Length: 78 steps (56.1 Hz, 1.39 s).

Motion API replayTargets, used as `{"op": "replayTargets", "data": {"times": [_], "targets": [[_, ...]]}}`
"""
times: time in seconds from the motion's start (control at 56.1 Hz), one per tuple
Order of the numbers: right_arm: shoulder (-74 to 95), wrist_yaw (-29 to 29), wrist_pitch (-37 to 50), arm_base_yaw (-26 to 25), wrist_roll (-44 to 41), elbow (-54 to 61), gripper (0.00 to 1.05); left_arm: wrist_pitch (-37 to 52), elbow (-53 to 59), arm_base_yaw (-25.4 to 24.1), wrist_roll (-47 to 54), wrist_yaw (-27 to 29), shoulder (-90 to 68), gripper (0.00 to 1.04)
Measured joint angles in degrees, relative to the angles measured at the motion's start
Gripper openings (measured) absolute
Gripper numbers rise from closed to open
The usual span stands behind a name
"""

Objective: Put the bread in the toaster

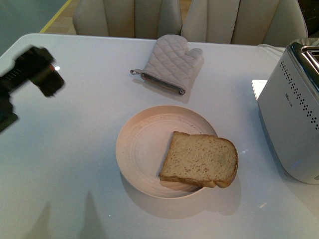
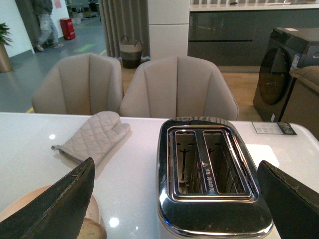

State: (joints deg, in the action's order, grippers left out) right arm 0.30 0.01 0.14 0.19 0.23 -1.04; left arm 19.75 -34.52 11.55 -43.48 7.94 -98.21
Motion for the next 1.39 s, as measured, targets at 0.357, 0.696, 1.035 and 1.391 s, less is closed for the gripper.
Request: {"op": "replayTargets", "data": {"times": [0.357,0.696,1.035,1.391], "targets": [[-0.02,0.07,0.00,0.00,0.00,0.00,0.96,25.46,19.80,-6.88,21.44,-3.48,31.63,0.77],[-0.02,0.07,0.00,0.00,0.00,0.00,0.96,28.15,29.57,-11.30,42.03,-7.96,44.89,0.10],[-0.02,0.09,0.00,0.00,0.00,0.00,0.96,17.97,33.79,-11.41,42.64,-7.96,59.06,0.03],[-0.02,0.09,0.00,0.00,0.00,0.00,0.96,5.42,33.81,-11.41,42.66,-7.96,72.83,0.03]]}}
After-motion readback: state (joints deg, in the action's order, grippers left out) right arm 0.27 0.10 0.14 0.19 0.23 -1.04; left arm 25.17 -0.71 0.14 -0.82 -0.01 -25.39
